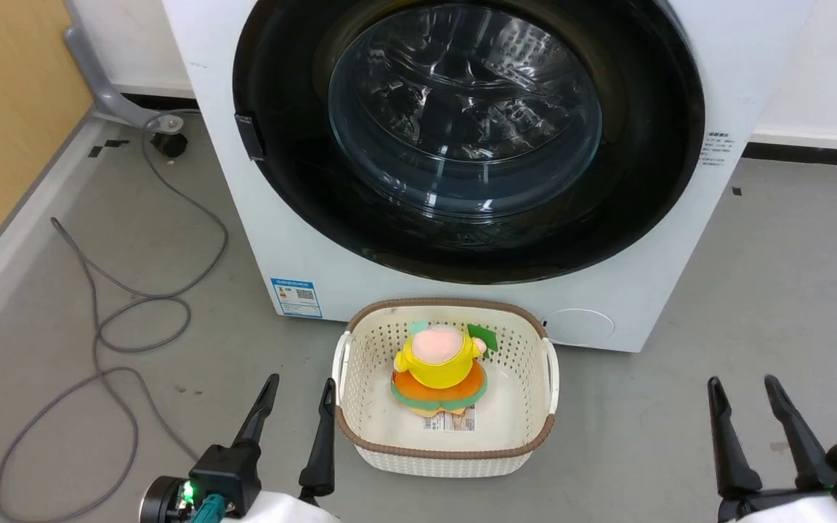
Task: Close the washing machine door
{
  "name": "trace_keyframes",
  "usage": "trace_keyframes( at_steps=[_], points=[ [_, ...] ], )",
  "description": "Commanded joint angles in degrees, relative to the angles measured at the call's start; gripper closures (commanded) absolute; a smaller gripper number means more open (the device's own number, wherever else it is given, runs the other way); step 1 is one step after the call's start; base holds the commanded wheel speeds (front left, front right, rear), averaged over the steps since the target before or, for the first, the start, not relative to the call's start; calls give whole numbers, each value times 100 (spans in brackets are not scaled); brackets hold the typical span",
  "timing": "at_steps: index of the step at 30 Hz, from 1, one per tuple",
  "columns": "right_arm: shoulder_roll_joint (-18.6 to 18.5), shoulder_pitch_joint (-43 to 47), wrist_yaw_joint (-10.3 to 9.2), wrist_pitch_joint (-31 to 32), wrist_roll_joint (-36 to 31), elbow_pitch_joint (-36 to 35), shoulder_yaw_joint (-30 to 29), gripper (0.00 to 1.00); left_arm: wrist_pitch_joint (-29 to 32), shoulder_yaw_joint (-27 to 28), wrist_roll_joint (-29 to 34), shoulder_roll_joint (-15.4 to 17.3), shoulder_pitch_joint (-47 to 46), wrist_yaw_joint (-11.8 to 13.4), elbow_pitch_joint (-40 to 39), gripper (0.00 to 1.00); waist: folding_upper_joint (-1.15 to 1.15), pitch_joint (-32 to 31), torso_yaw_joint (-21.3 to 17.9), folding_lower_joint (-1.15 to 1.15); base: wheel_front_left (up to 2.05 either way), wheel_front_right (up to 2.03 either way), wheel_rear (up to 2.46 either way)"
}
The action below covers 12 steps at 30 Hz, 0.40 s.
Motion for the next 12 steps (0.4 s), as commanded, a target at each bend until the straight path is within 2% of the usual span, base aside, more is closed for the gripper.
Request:
trace_keyframes(
  at_steps=[1,12],
  points=[
    [35,88,-4,-26,-10,-41,-23,0,-25,4,41,-6,80,13,-25,0,0,-8,10,0,0,0,0],
    [70,154,-4,31,-76,-109,-86,0,-25,-3,189,-8,98,83,-54,0,0,-57,55,0,0,0,0]
  ],
)
